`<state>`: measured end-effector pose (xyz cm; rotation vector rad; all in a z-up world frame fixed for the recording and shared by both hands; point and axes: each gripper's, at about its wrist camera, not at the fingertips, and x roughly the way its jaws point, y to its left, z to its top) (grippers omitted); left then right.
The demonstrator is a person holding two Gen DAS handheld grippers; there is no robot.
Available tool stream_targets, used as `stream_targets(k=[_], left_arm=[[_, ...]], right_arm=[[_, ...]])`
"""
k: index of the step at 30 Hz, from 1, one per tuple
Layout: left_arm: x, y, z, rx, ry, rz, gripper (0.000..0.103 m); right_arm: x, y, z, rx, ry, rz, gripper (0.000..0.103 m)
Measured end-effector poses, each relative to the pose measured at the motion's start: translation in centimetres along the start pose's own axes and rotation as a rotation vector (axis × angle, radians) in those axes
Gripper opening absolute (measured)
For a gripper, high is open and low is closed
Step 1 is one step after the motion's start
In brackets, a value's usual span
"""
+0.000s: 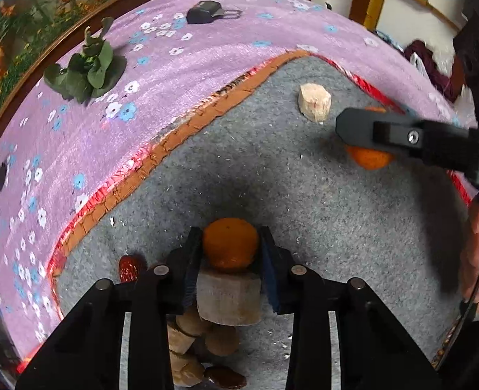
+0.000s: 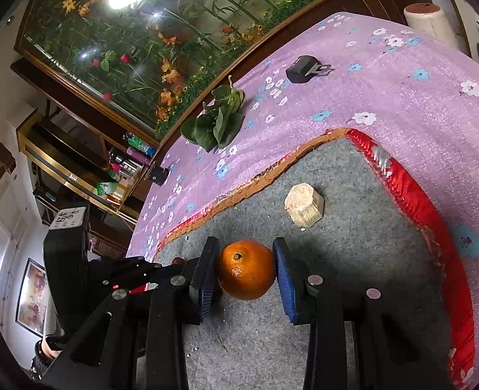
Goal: Organize fruits
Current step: 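Carry both oranges into the white tray and release them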
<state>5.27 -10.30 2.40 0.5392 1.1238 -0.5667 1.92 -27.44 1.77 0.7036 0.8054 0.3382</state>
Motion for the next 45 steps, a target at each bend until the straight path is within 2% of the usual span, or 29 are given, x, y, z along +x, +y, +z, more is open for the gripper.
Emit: stream_targets(k=[3,9,12,18,22,25,28,31,35,37,41,45], left_arm=[[-0.4,-0.5,-0.3,0.01,-0.02,0.02,0.031],[-3.2,-1.7,-1.5,-0.027,-0.119,0.0,0.031],[-5.2,-2.2,-3.5,-0.086,-0.176,-0.005,0.031],[-8.9,-3.0,-10.5,-0.231,-0.273,0.022,0.031],[-10.6,-2.8,-15.4,-0.317,-0.308,0.043,0.031],[-11.9,-1.3,-19.4,-0.395,-0.32,0.081,0.031],[-12.8,0.8,-22.3,-0.47,-0.325,0.123,0.032],[-13.8,3.2,-25.2,-0.544,-0.34,0.179,0.032],[-14.5,6.1,-28.3,-0.63,-0.355,0.271,0.032],[-14.6,7.6,-29.7,-0.676,-0.358,0.285,0.032],[-14.3,9.4,-31.6,-0.73,-0.352,0.329,0.032],[-13.8,10.5,-33.0,-0.767,-0.337,0.362,0.032]], right_arm=[[0.2,0.1,0.0,-0.01,0.005,-0.004,0.035],[0.4,0.4,-0.2,-0.031,0.0,-0.026,0.035],[0.5,0.7,-0.3,-0.055,-0.008,-0.033,0.035],[0.5,1.9,-0.7,-0.126,-0.03,-0.057,0.035],[0.3,2.8,-1.1,-0.17,-0.069,-0.065,0.035],[0.3,4.0,-2.4,-0.177,-0.061,-0.06,0.035],[0.6,6.9,-4.6,-0.208,-0.021,-0.01,0.035],[1.3,11.6,-7.0,-0.295,0.017,0.067,0.035],[3.5,17.7,-10.8,-0.394,0.098,0.169,0.035],[4.9,20.3,-13.1,-0.444,0.144,0.205,0.034],[7.9,24.3,-16.9,-0.516,0.235,0.245,0.034],[10.4,27.3,-20.2,-0.586,0.299,0.243,0.034]])
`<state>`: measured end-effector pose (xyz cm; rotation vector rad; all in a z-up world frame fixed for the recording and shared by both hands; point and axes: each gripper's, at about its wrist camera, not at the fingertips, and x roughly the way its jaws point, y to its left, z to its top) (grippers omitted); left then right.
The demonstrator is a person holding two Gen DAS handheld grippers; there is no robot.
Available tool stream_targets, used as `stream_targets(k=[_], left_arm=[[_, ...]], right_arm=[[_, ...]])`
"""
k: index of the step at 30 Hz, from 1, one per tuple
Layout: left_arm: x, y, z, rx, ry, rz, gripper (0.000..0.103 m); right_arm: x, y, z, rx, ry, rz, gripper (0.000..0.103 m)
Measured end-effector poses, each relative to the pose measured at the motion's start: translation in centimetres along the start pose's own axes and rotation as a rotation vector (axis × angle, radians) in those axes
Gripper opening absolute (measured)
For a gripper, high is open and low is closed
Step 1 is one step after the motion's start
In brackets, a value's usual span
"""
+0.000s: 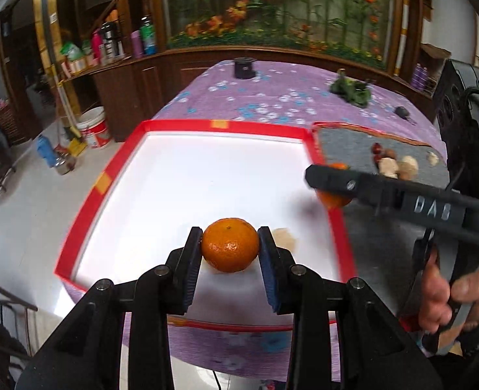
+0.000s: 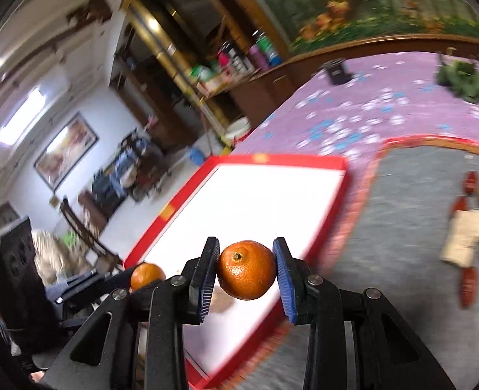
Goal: Organize fruits
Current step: 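Carry both oranges into the white tray and release them, then grasp a pale cylindrical chunk with the left tool while the right tool grasps a beige octagonal piece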
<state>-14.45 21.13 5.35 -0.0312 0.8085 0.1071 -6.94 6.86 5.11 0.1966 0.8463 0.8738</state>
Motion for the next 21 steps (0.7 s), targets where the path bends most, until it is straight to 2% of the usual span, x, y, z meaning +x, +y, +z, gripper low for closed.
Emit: stream_targets(k=[6,13,14,16,19,21], left_arm=[[0.9,2.3,-0.9,-0.036,0.034,0.024,0.032],[1.2,3.4,-1.5,-0.072,0.073,0.062,0.032],[1.1,3.3,-1.4,-0.071,0.073,0.07,0.033],[0.8,3.2,-1.3,-0.064,0.069,0.103,0.056],[-0.5,2.3,-0.8,-0.025,0.012,0.152,0.073],[-1.6,1.3,-0.4,0.002,-0.028,0.162,0.076]], right_arm=[[3.8,1.6,-0.7,-0.002,0.072,-0.013,0.035],[4.8,2.0,-0.4,0.005,0.101,-0.02,0.039],[4.6,2.3,-0.4,-0.003,0.093,-0.017,0.043],[3.7,2.6,-0.2,-0.008,0.068,0.001,0.049],[1.5,2.3,0.3,-0.009,0.004,0.022,0.053],[0.0,1.7,0.5,-0.005,-0.033,0.012,0.059]])
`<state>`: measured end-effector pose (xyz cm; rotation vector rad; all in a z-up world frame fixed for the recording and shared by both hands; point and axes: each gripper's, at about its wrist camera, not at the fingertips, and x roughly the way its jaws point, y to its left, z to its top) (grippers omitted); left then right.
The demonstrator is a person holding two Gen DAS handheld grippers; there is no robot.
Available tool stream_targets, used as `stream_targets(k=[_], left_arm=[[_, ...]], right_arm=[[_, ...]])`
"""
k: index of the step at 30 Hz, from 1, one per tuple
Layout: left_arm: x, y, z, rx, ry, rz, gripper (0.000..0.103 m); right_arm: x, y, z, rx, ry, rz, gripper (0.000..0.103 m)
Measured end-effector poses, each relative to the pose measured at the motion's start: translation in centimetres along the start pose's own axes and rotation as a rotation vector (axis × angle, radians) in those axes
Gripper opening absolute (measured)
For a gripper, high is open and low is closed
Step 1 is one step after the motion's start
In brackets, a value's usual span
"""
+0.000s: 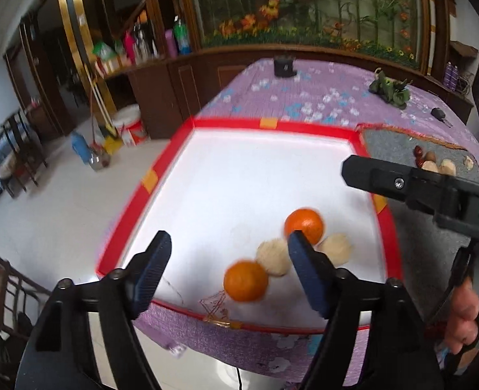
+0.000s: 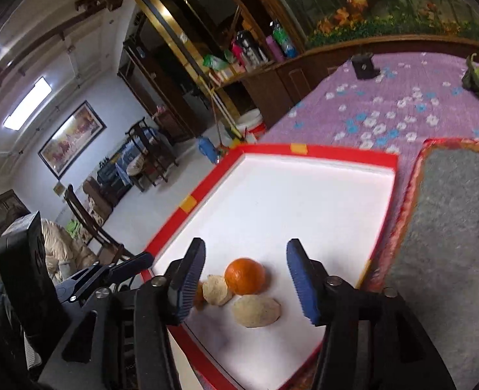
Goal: Organize fruits
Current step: 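Grasp a pale cylindrical chunk with the left tool while the right tool grasps a beige octagonal piece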
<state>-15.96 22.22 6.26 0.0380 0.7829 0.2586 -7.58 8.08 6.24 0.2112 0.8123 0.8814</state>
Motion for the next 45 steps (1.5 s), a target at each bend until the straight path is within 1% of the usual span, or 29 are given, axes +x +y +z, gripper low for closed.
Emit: stream_targets(k=[3,8,10,11,13,14,15,17,18,19,21,23,25,27,28,30,31,32,35,37,41,45], left_arm=[[-1.2,-1.4,0.6,0.028,-0.029,-0.037,0.077],[-2.4,-5.9,1.3,0.111,-0.035,-0.153,0.077],[-2.6,-7.7,1.5,0.146,-0.03,-0.188,0.077],[-2.6,-9.0,1.7,0.171,-0.023,-0.212,0.077],[-2.8,-10.6,1.8,0.2,-0.012,-0.236,0.077],[-2.8,-11.2,1.9,0.21,-0.008,-0.244,0.077],[-2.9,-11.8,1.9,0.219,-0.005,-0.252,0.077],[-2.7,-13.2,2.4,0.235,0.003,-0.27,0.077],[-2.6,-13.9,2.7,0.241,0.005,-0.279,0.077],[-2.6,-14.6,3.0,0.249,0.005,-0.287,0.077],[-2.4,-16.0,3.6,0.26,0.002,-0.288,0.077],[-2.1,-17.4,4.5,0.276,-0.01,-0.289,0.077],[-2.0,-18.5,5.2,0.283,-0.022,-0.287,0.077],[-1.6,-19.5,5.9,0.295,-0.032,-0.295,0.077],[-1.3,-20.2,6.3,0.306,-0.033,-0.299,0.077],[-0.5,-21.9,6.8,0.34,-0.026,-0.297,0.077],[-0.2,-22.9,7.0,0.359,-0.024,-0.301,0.077],[0.3,-24.1,7.1,0.388,-0.023,-0.306,0.077],[1.3,-26.8,7.4,0.467,-0.022,-0.301,0.077],[1.9,-28.3,7.5,0.509,-0.018,-0.308,0.077],[3.9,-30.5,8.0,0.527,0.043,-0.321,0.077],[5.8,-31.3,8.0,0.522,0.104,-0.303,0.076]], right_arm=[[-2.6,-1.7,0.0,0.002,-0.044,-0.047,0.059],[-8.3,-7.2,-0.1,0.083,-0.124,-0.152,0.059],[-11.7,-10.0,-0.2,0.105,-0.184,-0.237,0.059],[-13.0,-11.2,-0.2,0.112,-0.205,-0.275,0.062],[-16.3,-14.5,-0.3,0.138,-0.254,-0.391,0.063],[-17.5,-16.1,-0.1,0.151,-0.265,-0.445,0.065],[-18.8,-18.3,0.0,0.168,-0.265,-0.522,0.067],[-19.9,-21.8,0.4,0.205,-0.252,-0.634,0.067],[-20.3,-23.6,0.6,0.232,-0.229,-0.681,0.067],[-20.4,-25.4,0.8,0.264,-0.206,-0.703,0.067],[-20.2,-28.0,1.1,0.314,-0.175,-0.712,0.067],[-19.3,-29.7,1.6,0.334,-0.141,-0.735,0.065],[-18.3,-31.1,1.7,0.352,-0.104,-0.724,0.062],[-17.7,-31.9,1.8,0.367,-0.079,-0.724,0.051],[-17.4,-31.6,1.6,0.354,-0.08,-0.738,0.05],[-17.2,-31.3,1.5,0.31,-0.079,-0.76,0.04],[-17.2,-31.5,1.3,0.304,-0.083,-0.75,0.037],[-17.0,-31.3,1.3,0.303,-0.087,-0.728,0.03],[-17.1,-31.0,1.3,0.293,-0.091,-0.717,0.03],[-17.7,-31.2,1.4,0.322,-0.109,-0.677,0.03],[-18.0,-32.0,1.4,0.382,-0.116,-0.627,0.03],[-18.1,-32.2,1.3,0.405,-0.12,-0.61,0.03]])
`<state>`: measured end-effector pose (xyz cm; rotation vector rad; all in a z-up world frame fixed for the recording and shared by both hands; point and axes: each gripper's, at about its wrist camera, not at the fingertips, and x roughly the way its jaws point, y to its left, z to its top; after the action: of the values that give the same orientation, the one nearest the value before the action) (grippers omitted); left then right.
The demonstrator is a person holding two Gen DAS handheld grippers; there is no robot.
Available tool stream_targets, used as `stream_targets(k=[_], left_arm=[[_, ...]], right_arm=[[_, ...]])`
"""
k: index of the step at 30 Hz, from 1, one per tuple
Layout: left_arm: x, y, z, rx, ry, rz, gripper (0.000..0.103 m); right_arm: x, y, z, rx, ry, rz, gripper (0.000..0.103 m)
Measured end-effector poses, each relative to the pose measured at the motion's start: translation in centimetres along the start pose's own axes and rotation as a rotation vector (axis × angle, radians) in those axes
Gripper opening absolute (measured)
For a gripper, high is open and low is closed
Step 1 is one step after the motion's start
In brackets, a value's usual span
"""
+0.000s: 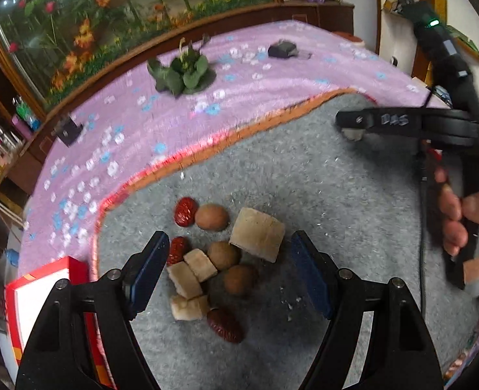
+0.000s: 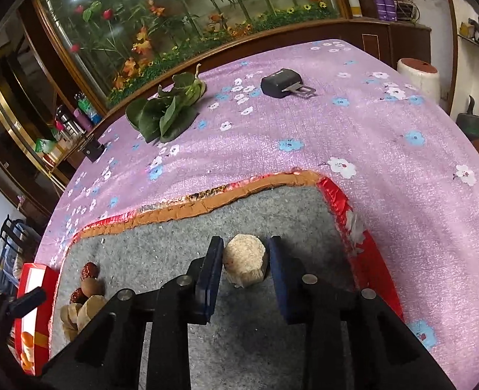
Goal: Organize fruits
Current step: 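Grasp a pale cylindrical chunk with the left tool while the right tool grasps a beige octagonal piece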
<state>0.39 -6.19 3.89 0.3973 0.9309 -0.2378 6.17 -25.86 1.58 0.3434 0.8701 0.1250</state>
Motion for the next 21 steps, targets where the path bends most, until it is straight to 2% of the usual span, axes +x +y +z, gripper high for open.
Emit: stream_targets(k=[3,6,9,12,14,21], left_arm=[[1.2,0.1,0.2,-0.025,0.037,-0.016,0.068],[1.8,-0.4,0.3,-0.015,0.051,-0.024,0.067],[2.2,-1.3,0.6,0.016,0.069,-0.044,0.053],[2.4,-1.9,0.8,0.042,0.069,-0.039,0.051],[2.5,-1.9,0.9,0.035,0.071,-0.055,0.038],[2.1,-1.8,0.8,0.036,0.065,-0.055,0.037]], right_arm=[[0.0,-0.1,0.1,0.014,0.004,0.009,0.031],[0.0,-0.2,0.1,0.029,0.008,0.018,0.031],[0.0,-0.3,0.1,0.034,0.008,0.019,0.031],[0.1,-0.3,0.1,0.036,0.009,0.022,0.031],[0.1,-0.3,0.1,0.036,0.01,0.021,0.031],[-0.3,0.1,0.1,0.02,0.0,0.02,0.03]])
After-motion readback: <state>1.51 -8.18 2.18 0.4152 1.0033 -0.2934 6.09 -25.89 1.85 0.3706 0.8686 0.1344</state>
